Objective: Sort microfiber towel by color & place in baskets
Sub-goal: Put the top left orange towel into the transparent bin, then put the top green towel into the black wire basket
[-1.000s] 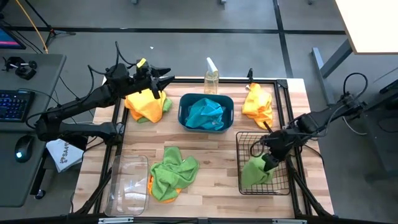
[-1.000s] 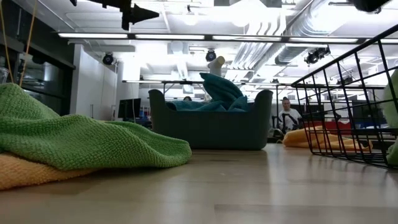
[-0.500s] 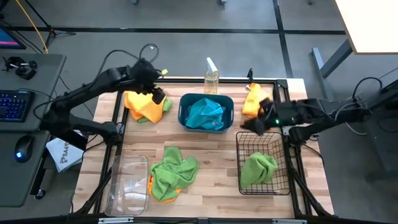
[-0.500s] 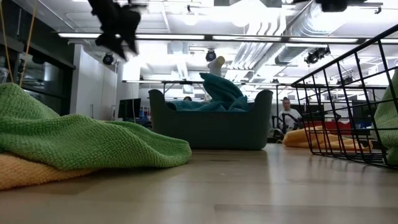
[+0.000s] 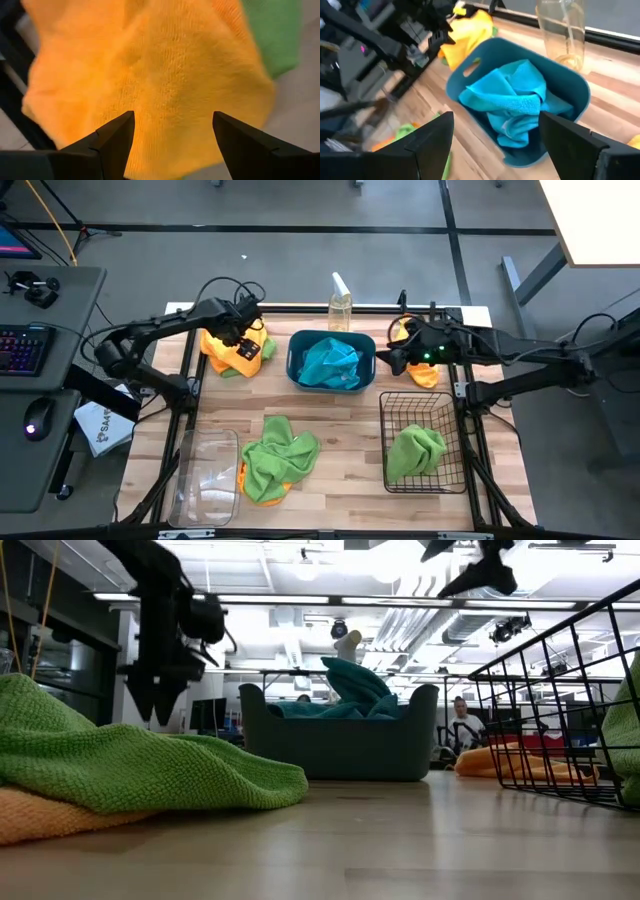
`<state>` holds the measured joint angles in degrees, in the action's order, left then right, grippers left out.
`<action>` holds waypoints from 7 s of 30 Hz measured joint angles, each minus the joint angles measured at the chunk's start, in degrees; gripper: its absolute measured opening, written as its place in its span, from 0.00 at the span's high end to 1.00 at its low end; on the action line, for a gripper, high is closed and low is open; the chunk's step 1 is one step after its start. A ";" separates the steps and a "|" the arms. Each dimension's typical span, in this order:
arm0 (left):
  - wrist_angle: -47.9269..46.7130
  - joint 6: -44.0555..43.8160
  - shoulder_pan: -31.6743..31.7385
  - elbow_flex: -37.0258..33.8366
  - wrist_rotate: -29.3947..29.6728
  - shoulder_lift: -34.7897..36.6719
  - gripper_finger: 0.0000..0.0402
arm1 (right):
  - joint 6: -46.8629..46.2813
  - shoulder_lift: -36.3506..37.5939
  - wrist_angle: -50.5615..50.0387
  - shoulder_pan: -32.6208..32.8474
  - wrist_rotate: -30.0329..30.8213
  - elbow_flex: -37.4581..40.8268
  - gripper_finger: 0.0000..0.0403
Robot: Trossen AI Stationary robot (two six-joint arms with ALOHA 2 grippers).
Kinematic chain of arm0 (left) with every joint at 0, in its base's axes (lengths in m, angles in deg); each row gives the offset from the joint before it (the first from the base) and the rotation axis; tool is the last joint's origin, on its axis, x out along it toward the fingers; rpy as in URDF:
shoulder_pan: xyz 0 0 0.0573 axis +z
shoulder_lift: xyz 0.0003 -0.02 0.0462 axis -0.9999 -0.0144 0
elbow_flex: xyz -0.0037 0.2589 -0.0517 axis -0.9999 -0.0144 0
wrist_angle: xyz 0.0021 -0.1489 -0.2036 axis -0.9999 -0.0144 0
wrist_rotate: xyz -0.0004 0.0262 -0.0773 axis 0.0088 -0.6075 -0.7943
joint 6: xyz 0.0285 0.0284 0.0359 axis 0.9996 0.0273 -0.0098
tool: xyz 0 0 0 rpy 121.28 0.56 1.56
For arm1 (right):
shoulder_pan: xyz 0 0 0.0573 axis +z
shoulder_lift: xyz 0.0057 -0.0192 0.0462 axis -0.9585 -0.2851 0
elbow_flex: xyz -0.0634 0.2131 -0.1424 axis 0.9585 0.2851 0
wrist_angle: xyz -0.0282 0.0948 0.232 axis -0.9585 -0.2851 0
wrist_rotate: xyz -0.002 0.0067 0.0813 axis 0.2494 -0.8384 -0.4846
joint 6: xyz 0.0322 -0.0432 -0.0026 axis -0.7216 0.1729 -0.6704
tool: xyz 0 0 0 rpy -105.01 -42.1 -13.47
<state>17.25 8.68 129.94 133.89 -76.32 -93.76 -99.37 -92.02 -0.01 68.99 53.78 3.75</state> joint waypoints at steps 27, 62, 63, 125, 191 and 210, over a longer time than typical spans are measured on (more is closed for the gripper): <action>0.20 9.75 4.00 6.86 -5.62 5.70 1.00 | 2.95 1.95 0.37 -0.51 -0.41 0.05 0.28; 36.11 7.88 -43.28 30.93 -31.10 4.30 1.00 | 7.03 7.02 11.55 -0.29 5.48 0.03 0.28; 35.47 8.03 -45.18 30.93 -31.86 4.30 1.00 | 5.71 6.72 11.54 -0.29 5.54 0.03 0.28; 5.00 -55.75 -93.55 3.28 -19.24 9.70 0.88 | 8.89 1.66 7.21 -0.33 2.26 0.03 0.28; 12.94 -2.63 -1.34 -6.92 -8.88 -12.95 0.86 | 7.80 -11.65 7.33 0.86 11.82 0.01 0.28; 6.58 4.72 -13.96 9.38 -14.38 24.17 1.00 | 18.54 -16.98 39.92 7.86 0.88 0.01 0.28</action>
<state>23.83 13.39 115.98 143.27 -90.70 -69.59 -80.83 -109.01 39.90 76.85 54.66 3.76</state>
